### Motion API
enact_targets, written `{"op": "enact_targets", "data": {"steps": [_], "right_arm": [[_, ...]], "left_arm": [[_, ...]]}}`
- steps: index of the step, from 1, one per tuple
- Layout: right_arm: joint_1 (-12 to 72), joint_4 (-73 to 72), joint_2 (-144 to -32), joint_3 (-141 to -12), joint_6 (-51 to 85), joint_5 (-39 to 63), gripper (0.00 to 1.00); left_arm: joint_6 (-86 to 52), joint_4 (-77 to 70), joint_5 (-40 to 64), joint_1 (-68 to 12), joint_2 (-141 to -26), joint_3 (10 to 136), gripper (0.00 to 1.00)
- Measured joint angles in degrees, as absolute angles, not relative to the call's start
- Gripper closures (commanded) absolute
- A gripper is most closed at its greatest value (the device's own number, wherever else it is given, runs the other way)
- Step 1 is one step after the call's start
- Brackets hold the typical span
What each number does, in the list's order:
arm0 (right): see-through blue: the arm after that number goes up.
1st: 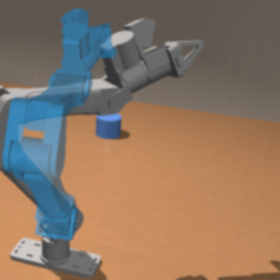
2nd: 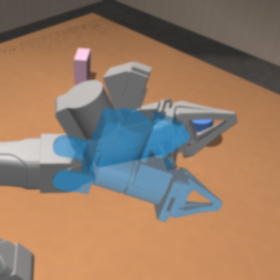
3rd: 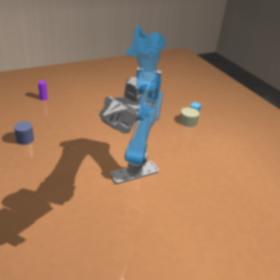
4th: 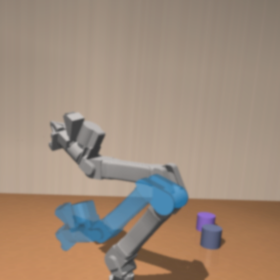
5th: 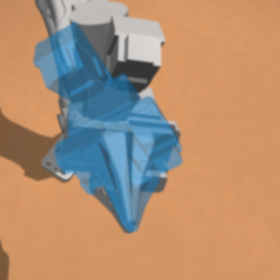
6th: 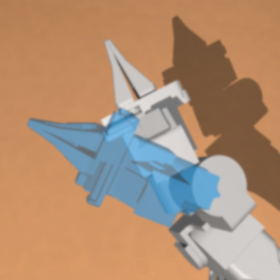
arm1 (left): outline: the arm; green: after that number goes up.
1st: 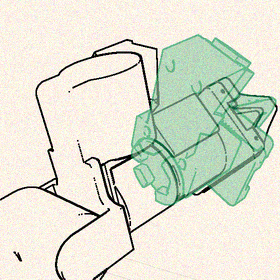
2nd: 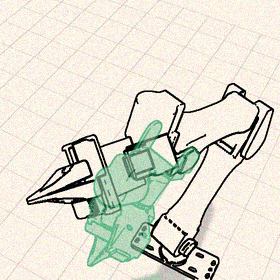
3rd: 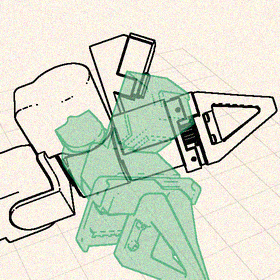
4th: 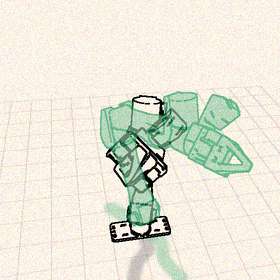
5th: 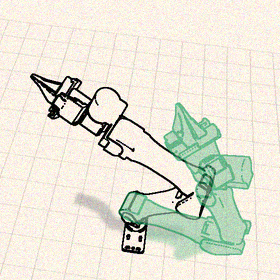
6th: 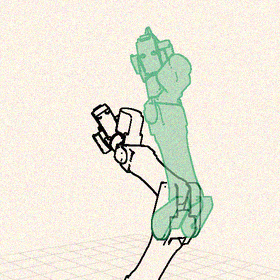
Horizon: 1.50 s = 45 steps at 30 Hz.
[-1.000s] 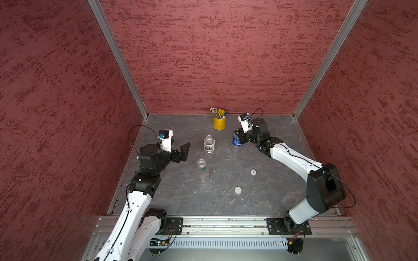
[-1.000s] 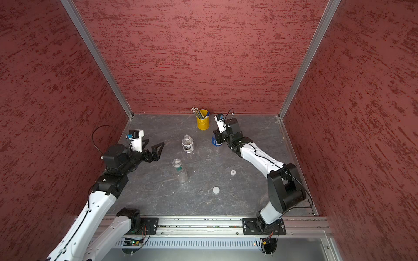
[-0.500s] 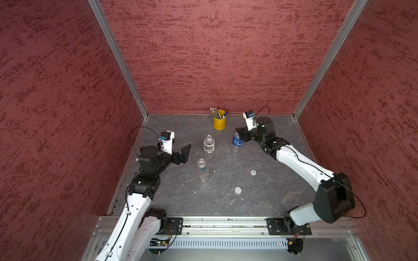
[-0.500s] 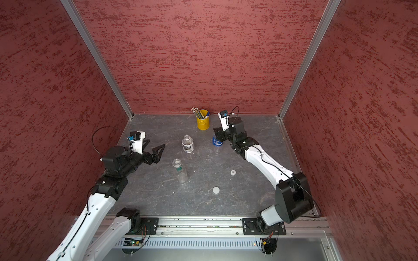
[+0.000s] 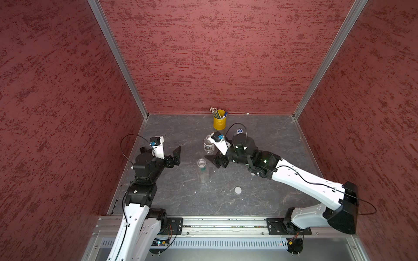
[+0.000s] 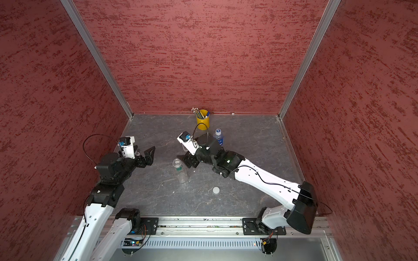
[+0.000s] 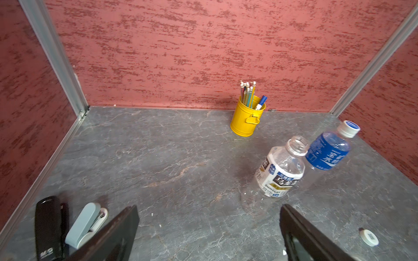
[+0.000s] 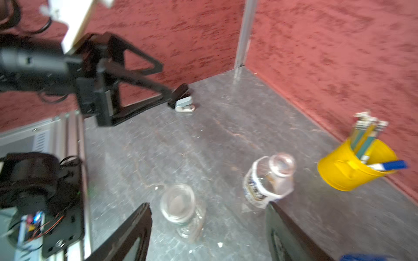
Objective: Screw on the bottle caps
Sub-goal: Pick up the plastic bottle at the center of the board.
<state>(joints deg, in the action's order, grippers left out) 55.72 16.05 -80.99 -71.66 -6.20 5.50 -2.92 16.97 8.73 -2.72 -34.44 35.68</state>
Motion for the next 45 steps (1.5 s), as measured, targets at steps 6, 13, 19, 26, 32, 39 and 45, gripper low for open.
{"op": "enact_targets", "data": {"steps": [6, 13, 19, 26, 32, 39, 45], "right_arm": [[59.2, 15.8, -87.8, -71.9, -7.2, 6.7, 0.23], [59.5, 13.1, -93.2, -72.6, -8.0, 5.8, 0.34], [59.5, 11.6, -94.9, -72.6, -8.0, 4.6, 0.53], [59.5, 11.4, -93.9, -72.3, -8.0, 2.9, 0.76], [58.9, 17.6, -85.4, -71.9, -7.9, 0.6, 0.76], [53.4, 29.4, -72.6, -77.0, -4.4, -0.2, 0.76], [50.1, 34.2, -66.4, -80.3, 0.1, 1.5, 0.76]], "left_arm": [[-3.5, 18.4, 8.6, -1.5, -34.5, 35.7, 0.00], [-3.6, 19.1, 9.3, -1.5, -34.5, 35.7, 0.00], [-3.4, 19.2, 11.2, -1.5, -34.5, 35.7, 0.00], [-1.0, 18.0, 17.0, -1.7, -34.9, 35.6, 0.00], [5.2, 11.3, 28.7, -4.8, -34.9, 32.2, 0.00], [18.6, 5.5, 34.9, -21.2, -40.2, 30.5, 0.00], [25.7, -3.6, 34.0, -31.3, -49.9, 30.5, 0.00]]}}
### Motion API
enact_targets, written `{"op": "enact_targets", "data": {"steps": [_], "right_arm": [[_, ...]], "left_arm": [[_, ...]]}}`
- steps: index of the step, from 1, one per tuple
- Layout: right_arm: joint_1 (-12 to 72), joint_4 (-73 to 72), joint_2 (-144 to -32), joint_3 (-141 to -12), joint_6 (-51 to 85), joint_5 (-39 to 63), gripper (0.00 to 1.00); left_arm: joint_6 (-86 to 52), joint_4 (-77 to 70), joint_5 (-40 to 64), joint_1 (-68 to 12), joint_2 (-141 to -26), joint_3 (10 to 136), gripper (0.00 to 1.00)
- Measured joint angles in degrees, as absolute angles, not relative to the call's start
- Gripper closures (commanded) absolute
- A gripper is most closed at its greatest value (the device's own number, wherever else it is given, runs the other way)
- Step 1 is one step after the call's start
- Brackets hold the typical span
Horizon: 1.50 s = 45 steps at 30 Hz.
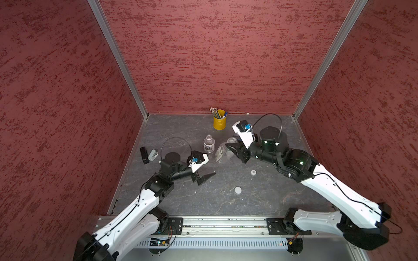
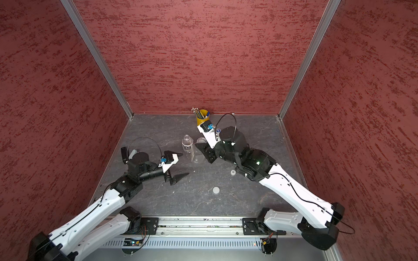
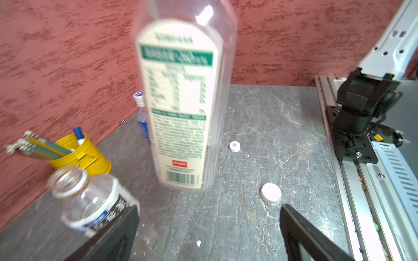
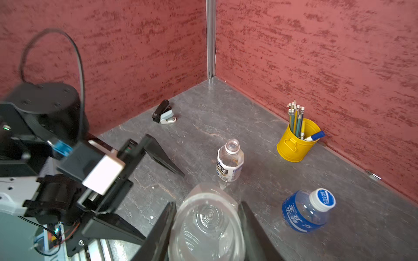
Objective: Screw on the bottle caps
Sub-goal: Pick up the plastic bottle at the center of the board.
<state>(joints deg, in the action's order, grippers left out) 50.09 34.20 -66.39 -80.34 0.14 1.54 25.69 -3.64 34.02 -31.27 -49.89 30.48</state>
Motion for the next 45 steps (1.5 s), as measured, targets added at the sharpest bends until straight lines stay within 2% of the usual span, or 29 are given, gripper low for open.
{"op": "enact_targets", "data": {"steps": [8, 14, 25, 29, 32, 34, 38, 41, 45], "right_arm": [[49.2, 36.1, -66.0, -80.1, 4.1, 6.8, 0.76], [48.3, 35.4, -66.0, -78.9, 4.9, 8.1, 0.75], [46.1, 33.5, -66.0, -77.7, 7.0, 11.4, 0.75], [45.3, 32.5, -65.7, -76.8, 7.3, 12.8, 0.73], [45.1, 32.4, -65.3, -76.4, 7.3, 13.4, 0.64], [44.9, 32.5, -65.1, -76.0, 7.3, 14.0, 0.57], [44.8, 33.1, -64.9, -76.0, 8.1, 14.8, 0.33], [44.8, 34.3, -64.1, -76.2, 8.5, 13.9, 0.19], [44.8, 38.4, -62.8, -77.3, 9.1, 10.0, 0.19]], "left_arm": [[26.2, -17.6, 32.5, -35.3, -59.7, 32.5, 0.00], [24.4, -20.8, 34.4, -35.5, -63.0, 36.2, 0.00], [23.5, -21.9, 35.7, -36.2, -63.0, 36.3, 0.31], [23.3, -21.8, 35.7, -36.1, -63.0, 36.3, 0.37], [23.3, -21.3, 35.7, -36.0, -62.8, 36.3, 0.48], [23.6, -20.4, 35.8, -35.9, -62.6, 36.4, 0.48], [24.1, -18.8, 35.2, -35.6, -61.8, 36.3, 0.48], [23.8, -17.8, 33.1, -34.9, -60.7, 35.8, 0.48], [22.0, -17.1, 29.0, -33.3, -58.2, 33.5, 0.48]]}}
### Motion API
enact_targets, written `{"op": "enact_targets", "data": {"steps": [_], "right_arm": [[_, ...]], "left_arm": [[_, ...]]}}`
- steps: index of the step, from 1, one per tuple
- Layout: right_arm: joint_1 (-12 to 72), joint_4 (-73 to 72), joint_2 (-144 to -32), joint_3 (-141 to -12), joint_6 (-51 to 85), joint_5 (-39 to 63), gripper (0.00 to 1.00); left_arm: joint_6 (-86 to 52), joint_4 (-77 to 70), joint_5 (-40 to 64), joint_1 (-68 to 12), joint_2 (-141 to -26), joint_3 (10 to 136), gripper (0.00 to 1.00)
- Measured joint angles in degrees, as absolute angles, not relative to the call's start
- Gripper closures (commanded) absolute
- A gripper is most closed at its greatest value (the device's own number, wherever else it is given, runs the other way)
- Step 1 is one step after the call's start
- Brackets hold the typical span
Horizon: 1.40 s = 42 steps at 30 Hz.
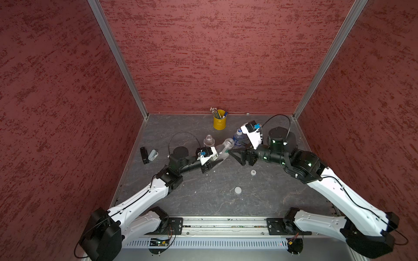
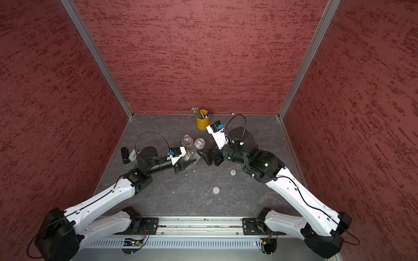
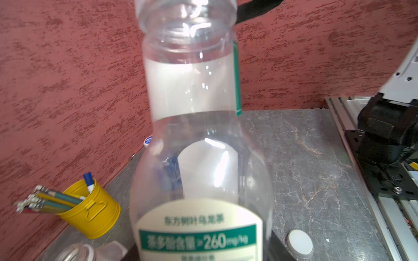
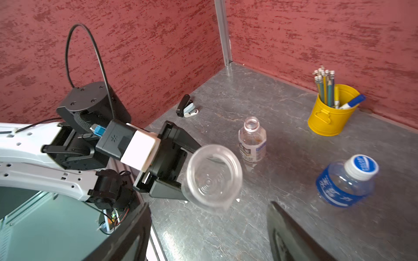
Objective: Screw on the bottle caps
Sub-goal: Pick up the plastic bottle at the center of the board.
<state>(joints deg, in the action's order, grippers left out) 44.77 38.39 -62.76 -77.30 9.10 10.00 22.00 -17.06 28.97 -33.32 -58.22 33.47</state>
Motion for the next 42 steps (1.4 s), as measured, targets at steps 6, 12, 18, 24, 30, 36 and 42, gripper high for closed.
{"op": "enact_targets", "data": {"steps": [6, 12, 18, 24, 30, 36, 42], "right_arm": [[45.3, 49.7, -65.1, -77.3, 14.1, 5.1, 0.24], [50.4, 57.0, -74.8, -69.8, 22.2, 1.8, 0.26], [54.7, 56.9, -83.1, -62.6, 31.7, -0.8, 0.25], [54.7, 52.0, -87.9, -57.1, 37.5, -0.6, 0.33], [54.7, 48.5, -91.2, -55.2, 39.0, 0.7, 0.39], [54.5, 45.8, -92.6, -55.2, 39.8, 0.9, 0.43], [53.9, 44.3, -92.7, -54.2, 40.4, 0.9, 0.47]], "left_arm": [[18.7, -14.4, 21.7, -32.3, -52.0, 29.3, 0.48], [17.3, -12.0, 17.6, -31.9, -44.7, 27.6, 0.47], [16.9, -10.6, 16.6, -31.8, -42.6, 27.6, 0.48], [16.7, -10.0, 16.7, -31.8, -43.0, 27.5, 0.47], [16.6, -10.0, 17.2, -31.7, -43.2, 27.5, 0.47], [16.3, -10.1, 18.1, -31.6, -43.2, 27.5, 0.48], [16.3, -10.1, 18.6, -31.6, -43.2, 27.3, 0.48]]}}
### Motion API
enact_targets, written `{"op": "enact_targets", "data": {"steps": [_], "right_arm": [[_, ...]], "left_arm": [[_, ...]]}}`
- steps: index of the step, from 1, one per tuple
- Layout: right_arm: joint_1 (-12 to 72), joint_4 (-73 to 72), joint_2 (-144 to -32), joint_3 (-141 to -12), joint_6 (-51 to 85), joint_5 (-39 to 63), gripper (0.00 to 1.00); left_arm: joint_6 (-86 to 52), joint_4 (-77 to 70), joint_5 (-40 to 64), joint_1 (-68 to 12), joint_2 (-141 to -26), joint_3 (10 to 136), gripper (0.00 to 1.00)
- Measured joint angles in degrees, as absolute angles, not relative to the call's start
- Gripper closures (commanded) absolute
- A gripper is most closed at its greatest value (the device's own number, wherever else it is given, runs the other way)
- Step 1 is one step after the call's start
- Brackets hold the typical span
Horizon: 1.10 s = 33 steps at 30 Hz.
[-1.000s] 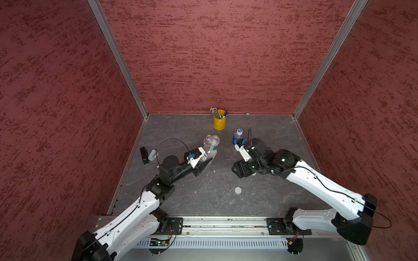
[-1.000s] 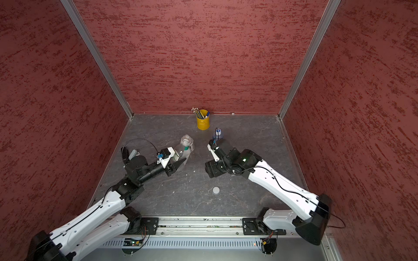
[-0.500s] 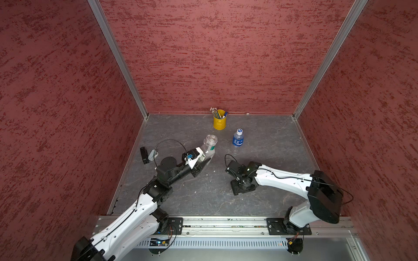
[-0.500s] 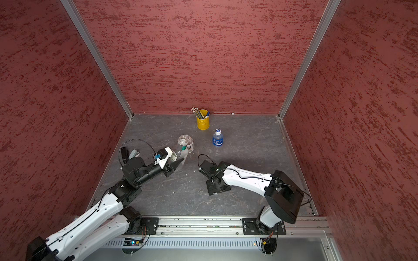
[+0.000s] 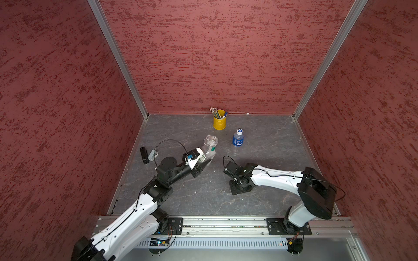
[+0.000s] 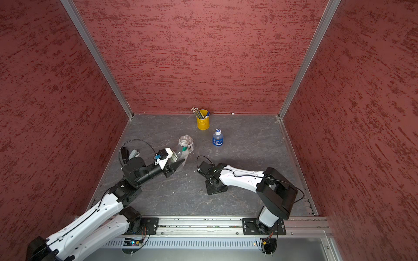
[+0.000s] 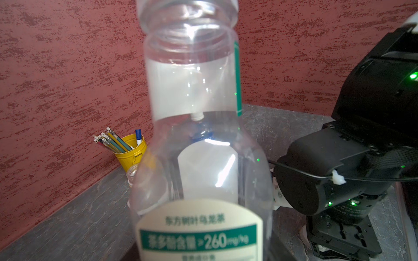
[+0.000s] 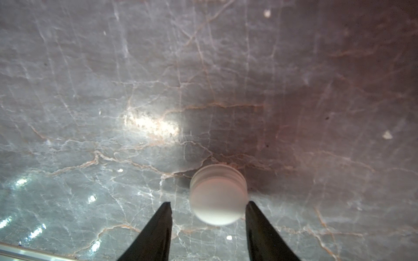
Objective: Screw on the bottle caps
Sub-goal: Pick up the plastic bottle at the center of the board, then screw the bottle cap onto the plastic bottle.
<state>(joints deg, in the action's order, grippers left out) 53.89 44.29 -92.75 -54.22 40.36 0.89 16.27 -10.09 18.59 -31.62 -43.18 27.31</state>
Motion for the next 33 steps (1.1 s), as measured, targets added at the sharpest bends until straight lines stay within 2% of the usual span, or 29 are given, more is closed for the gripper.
{"op": "enact_targets", "data": {"steps": [7, 20, 33], "right_arm": [[53.5, 44.8, -92.7, -53.9, 41.4, 0.2, 0.45], [53.5, 43.5, -93.5, -53.1, 41.8, 0.3, 0.49], [53.1, 42.8, -93.5, -52.3, 41.8, 0.2, 0.48]], "left_arm": [[16.3, -10.1, 18.9, -31.6, -43.2, 27.3, 0.47], [16.3, -10.0, 19.2, -31.6, -43.2, 27.3, 0.47], [16.3, -9.8, 19.2, -31.6, -43.1, 27.3, 0.47]]}}
